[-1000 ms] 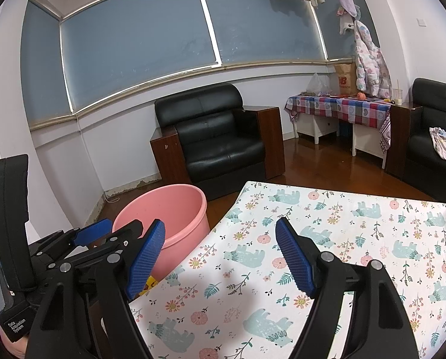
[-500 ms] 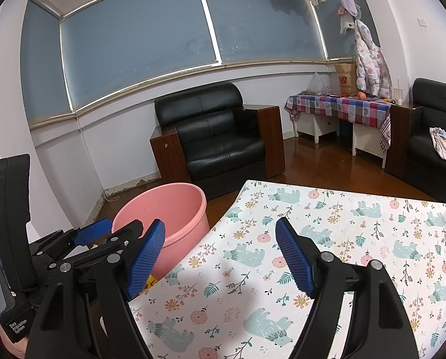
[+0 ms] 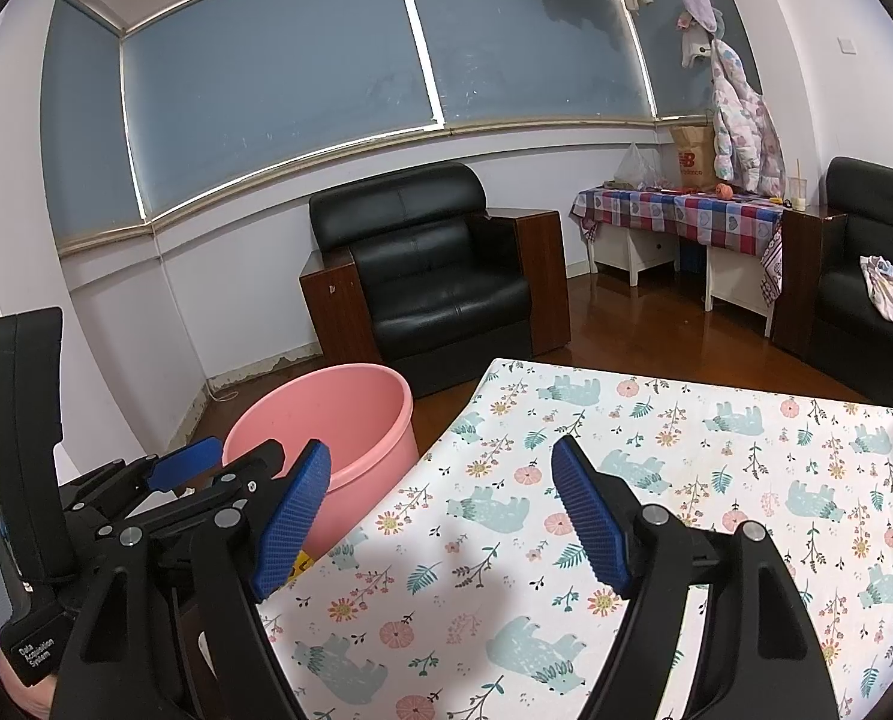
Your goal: Collect trash
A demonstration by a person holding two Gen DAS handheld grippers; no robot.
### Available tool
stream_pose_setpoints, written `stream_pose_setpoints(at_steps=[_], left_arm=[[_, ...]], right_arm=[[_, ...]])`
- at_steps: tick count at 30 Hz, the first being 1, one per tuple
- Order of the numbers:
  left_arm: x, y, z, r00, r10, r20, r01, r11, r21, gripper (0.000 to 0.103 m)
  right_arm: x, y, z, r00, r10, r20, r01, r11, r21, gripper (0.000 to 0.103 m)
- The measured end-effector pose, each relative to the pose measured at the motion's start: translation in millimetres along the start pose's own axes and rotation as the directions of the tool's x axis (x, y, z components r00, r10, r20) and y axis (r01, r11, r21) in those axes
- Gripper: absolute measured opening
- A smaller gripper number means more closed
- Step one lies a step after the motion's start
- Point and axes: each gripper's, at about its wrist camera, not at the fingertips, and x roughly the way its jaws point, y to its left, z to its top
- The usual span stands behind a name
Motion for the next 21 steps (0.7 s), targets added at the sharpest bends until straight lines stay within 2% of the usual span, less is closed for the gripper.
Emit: stream_pose_setpoints(at_steps=[21], left_arm=[[1.7,-0.9,-1.9,1.000,0.009,-0.001,-0.009,1.000,0.006,0.050]], right_arm=[[2.2,1.8,-4.5,1.000,0.001,-0.005,-0.001,1.000,-0.002,0.075]])
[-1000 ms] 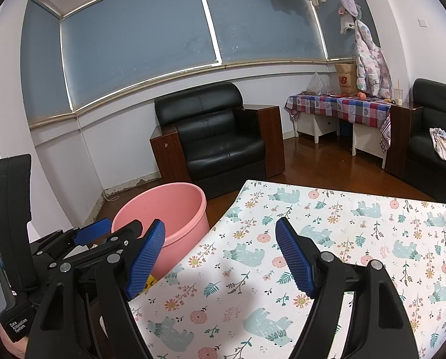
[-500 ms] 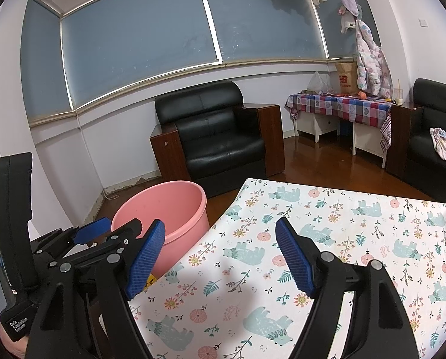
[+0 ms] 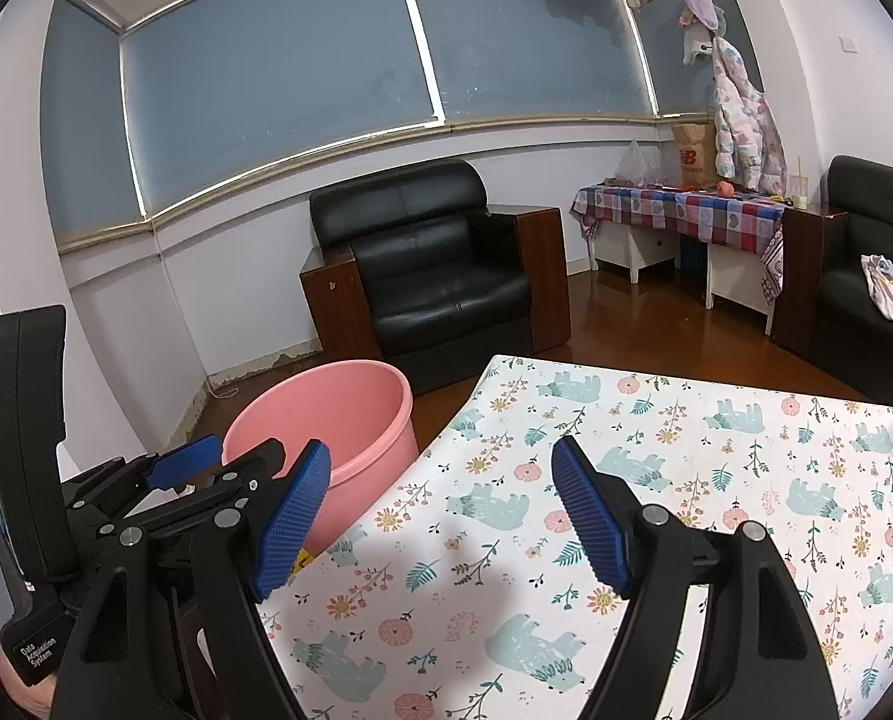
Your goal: Collect trash
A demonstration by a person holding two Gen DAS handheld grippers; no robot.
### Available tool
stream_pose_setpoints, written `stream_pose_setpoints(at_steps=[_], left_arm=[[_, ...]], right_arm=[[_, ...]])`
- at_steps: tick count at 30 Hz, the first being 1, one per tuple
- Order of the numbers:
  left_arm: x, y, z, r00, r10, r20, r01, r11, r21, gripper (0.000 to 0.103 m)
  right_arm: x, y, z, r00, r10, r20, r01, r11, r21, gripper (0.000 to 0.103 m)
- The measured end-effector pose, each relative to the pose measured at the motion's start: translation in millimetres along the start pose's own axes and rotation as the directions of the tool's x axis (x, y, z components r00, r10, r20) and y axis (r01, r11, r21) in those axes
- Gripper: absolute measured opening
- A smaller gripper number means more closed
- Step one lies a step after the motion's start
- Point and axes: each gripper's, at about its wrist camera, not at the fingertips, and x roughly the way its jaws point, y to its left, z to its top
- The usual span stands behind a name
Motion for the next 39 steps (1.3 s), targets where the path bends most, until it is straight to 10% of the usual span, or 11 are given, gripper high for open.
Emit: stream_pose_setpoints(at_steps=[39], left_arm=[[-1.2,-0.3,-3.0,1.000,0.014,0.004,-0.014,1.000,0.006,0.050]], right_arm=[[6.9,-0.1,-7.0,1.000,0.001,-0.009,-0.001,1.000,0.001,0.075]])
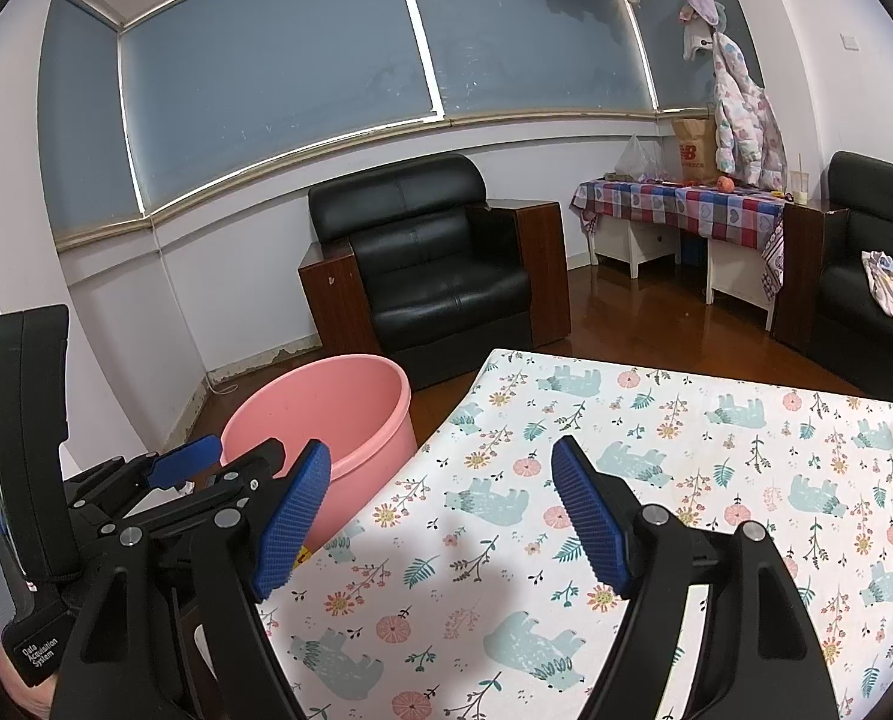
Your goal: Collect trash
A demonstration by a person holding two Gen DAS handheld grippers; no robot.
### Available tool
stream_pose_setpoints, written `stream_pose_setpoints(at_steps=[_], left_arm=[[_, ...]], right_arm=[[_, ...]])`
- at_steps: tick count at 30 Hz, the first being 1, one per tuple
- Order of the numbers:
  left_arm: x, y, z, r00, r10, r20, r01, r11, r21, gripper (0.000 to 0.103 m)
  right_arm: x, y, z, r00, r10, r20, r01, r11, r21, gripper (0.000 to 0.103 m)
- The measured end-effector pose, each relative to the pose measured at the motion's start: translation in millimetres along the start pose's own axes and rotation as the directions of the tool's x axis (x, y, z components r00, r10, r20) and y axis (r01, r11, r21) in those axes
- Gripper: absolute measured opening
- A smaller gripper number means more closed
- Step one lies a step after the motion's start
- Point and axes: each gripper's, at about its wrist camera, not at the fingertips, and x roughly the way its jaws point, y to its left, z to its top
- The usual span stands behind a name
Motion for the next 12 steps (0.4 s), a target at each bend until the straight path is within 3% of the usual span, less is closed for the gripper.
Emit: stream_pose_setpoints(at_steps=[12], left_arm=[[-0.5,4.8,-14.0,1.000,0.008,-0.017,-0.008,1.000,0.001,0.050]], right_arm=[[6.1,-4.4,-10.8,1.000,0.000,-0.008,0.000,1.000,0.003,0.075]])
